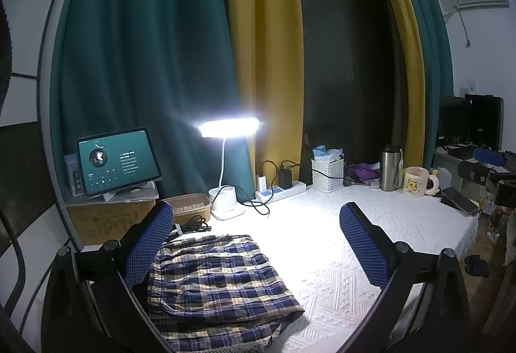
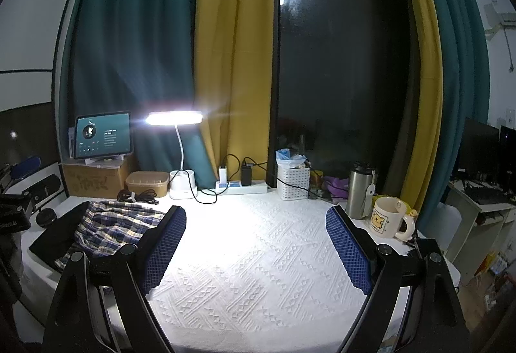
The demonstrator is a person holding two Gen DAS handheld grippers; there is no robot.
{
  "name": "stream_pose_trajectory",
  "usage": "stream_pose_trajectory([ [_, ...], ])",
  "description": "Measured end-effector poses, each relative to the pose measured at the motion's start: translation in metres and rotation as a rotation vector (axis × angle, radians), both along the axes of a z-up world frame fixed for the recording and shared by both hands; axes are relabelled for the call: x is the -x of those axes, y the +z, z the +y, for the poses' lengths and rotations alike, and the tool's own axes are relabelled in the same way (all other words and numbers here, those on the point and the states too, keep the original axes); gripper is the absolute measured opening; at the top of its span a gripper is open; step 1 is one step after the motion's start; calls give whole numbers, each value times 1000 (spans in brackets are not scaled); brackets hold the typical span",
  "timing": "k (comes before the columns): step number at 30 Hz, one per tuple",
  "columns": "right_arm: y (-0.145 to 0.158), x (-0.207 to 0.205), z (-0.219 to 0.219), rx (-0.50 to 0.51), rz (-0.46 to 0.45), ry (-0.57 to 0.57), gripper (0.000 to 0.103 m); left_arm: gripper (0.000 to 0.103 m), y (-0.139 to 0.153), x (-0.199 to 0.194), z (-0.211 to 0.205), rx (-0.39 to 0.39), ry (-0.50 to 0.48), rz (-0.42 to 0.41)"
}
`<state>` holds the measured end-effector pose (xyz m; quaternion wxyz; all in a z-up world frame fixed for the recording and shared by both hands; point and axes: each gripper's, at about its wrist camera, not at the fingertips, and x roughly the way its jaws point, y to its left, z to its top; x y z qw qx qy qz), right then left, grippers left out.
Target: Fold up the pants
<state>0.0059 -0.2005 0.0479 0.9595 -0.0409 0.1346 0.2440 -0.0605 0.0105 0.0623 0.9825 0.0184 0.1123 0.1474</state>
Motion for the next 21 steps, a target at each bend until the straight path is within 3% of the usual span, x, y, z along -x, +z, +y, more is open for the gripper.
stream_pose_trajectory([
  [21,-4,1,-2,8,-4,5,90,102,0,-1,1,-7,-11,-2],
])
